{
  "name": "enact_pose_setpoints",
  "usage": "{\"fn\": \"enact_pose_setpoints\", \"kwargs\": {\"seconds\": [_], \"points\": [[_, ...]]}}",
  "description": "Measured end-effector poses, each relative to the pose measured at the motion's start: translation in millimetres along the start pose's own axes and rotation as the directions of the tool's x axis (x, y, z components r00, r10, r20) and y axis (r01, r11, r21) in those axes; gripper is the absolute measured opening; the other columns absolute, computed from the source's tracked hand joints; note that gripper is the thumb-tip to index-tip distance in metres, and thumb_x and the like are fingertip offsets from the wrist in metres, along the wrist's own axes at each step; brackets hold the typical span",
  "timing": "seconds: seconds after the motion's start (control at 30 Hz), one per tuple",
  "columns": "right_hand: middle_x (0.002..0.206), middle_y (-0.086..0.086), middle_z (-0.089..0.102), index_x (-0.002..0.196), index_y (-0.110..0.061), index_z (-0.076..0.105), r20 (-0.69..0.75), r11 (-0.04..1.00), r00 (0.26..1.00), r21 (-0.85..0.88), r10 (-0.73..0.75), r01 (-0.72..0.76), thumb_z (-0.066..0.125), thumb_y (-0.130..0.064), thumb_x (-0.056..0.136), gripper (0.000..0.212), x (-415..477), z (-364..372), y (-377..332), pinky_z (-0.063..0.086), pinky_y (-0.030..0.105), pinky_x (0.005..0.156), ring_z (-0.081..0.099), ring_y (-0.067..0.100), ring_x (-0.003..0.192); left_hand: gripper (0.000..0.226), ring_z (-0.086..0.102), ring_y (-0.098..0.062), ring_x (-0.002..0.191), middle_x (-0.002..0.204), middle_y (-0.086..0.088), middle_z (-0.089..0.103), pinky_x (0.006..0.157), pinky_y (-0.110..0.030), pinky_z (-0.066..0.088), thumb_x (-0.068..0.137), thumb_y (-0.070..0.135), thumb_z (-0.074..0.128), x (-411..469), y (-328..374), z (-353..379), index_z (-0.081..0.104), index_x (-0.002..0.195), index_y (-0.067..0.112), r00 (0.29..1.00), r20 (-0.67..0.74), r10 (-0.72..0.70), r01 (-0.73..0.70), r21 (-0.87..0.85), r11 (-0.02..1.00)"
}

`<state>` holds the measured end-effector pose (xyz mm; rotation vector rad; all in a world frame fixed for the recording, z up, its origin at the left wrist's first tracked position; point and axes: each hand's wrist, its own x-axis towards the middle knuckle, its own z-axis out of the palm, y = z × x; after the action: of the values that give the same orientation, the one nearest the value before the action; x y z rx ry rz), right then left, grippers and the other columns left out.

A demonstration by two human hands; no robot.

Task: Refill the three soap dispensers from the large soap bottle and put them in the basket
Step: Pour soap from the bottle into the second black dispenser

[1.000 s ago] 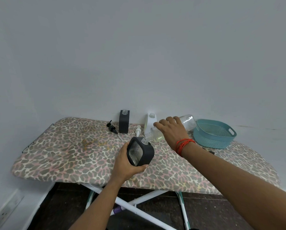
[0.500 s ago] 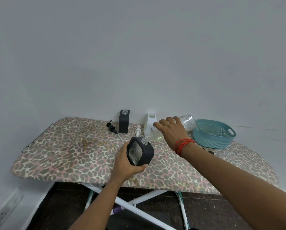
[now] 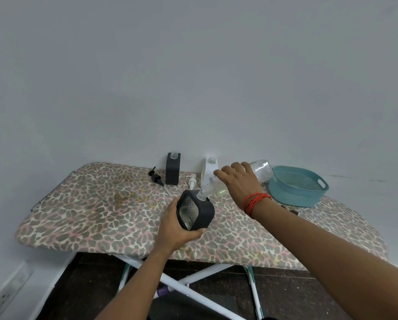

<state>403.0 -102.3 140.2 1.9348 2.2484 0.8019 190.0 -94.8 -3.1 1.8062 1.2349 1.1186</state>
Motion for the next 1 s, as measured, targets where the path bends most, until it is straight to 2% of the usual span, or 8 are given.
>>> {"fn": "enact_pose_setpoints", "kwargs": {"seconds": [0.1,0.2,0.27,0.33,0.47,0.53,0.8,1.0], "points": [[0.117,0.000,0.061,0.129,-0.025,0.047,-0.001,1.000,1.000,0.001,-0.003,0.003,0.053,0.010,0.075,0.065,0.0,-0.4,0.0,0.033,0.048,0.107,0.052,0.029,0.111,0.122,0.044,-0.005,0.128,0.141,0.012,0.046,0.105,-0.025,0.040,0.053,0.056,0.095,0.1,1.3,-0.2,0.034,0.152,0.021,1.000,0.003,0.002,-0.002,-0.001,1.000],[0.118,0.000,0.061,0.130,-0.025,0.047,-0.002,1.000,1.000,0.006,0.000,0.000,0.053,0.009,0.076,0.064,0.4,0.0,0.3,0.033,0.048,0.107,0.052,0.029,0.111,0.116,0.041,0.001,0.122,0.132,0.019,0.042,0.093,-0.004,0.031,0.056,0.047,0.098,-0.5,3.6,-0.6,0.036,0.151,0.020,1.000,0.004,0.008,-0.008,-0.016,1.000],[0.117,0.000,0.061,0.129,-0.025,0.047,-0.005,1.000,1.000,0.007,0.002,-0.002,0.054,0.009,0.076,0.064,0.3,0.3,0.2,0.033,0.048,0.107,0.052,0.029,0.110,0.114,0.041,0.003,0.120,0.127,0.024,0.042,0.087,0.002,0.028,0.056,0.045,0.098,-0.7,4.0,-1.0,0.038,0.149,0.021,1.000,0.005,0.010,-0.009,-0.025,1.000],[0.118,0.000,0.061,0.130,-0.025,0.047,-0.001,1.000,1.000,0.006,0.001,-0.001,0.054,0.009,0.076,0.064,-0.1,0.1,0.0,0.033,0.048,0.107,0.052,0.029,0.111,0.114,0.043,0.002,0.119,0.126,0.024,0.043,0.088,0.001,0.030,0.055,0.047,0.098,-1.0,4.2,-1.1,0.039,0.148,0.022,1.000,0.003,0.006,-0.006,-0.028,1.000],[0.119,0.000,0.061,0.130,-0.025,0.047,0.004,1.000,1.000,0.003,0.000,0.000,0.054,0.009,0.076,0.065,-0.1,-1.5,0.0,0.033,0.049,0.108,0.052,0.029,0.112,0.117,0.045,-0.002,0.122,0.133,0.018,0.045,0.098,-0.018,0.037,0.053,0.052,0.097,-0.7,4.7,-0.9,0.037,0.149,0.024,1.000,0.001,0.000,0.000,-0.019,1.000],[0.118,0.000,0.061,0.130,-0.025,0.047,0.006,1.000,1.000,-0.001,0.000,0.000,0.053,0.009,0.075,0.065,0.2,-1.5,-0.1,0.033,0.048,0.107,0.052,0.029,0.111,0.116,0.046,-0.002,0.123,0.133,0.017,0.046,0.100,-0.021,0.039,0.053,0.052,0.097,-0.7,4.9,-0.8,0.038,0.149,0.024,1.000,0.002,-0.002,0.002,-0.017,1.000],[0.118,0.001,0.060,0.130,-0.025,0.046,0.004,1.000,1.000,-0.006,-0.005,0.005,0.054,0.009,0.077,0.063,0.0,-3.1,-0.3,0.033,0.049,0.108,0.052,0.030,0.112,0.121,0.044,-0.003,0.126,0.136,0.017,0.044,0.103,-0.023,0.038,0.053,0.052,0.097,-0.8,3.4,-1.2,0.035,0.152,0.021,1.000,0.001,-0.004,0.004,-0.012,1.000],[0.118,0.001,0.061,0.130,-0.024,0.047,0.005,1.000,1.000,-0.008,-0.006,0.006,0.053,0.008,0.078,0.062,0.0,-5.4,-1.1,0.032,0.049,0.108,0.052,0.030,0.112,0.118,0.041,-0.002,0.123,0.133,0.018,0.042,0.100,-0.018,0.035,0.055,0.047,0.098,-1.3,6.7,-1.6,0.036,0.152,0.019,1.000,-0.001,-0.006,0.006,-0.019,1.000]]}}
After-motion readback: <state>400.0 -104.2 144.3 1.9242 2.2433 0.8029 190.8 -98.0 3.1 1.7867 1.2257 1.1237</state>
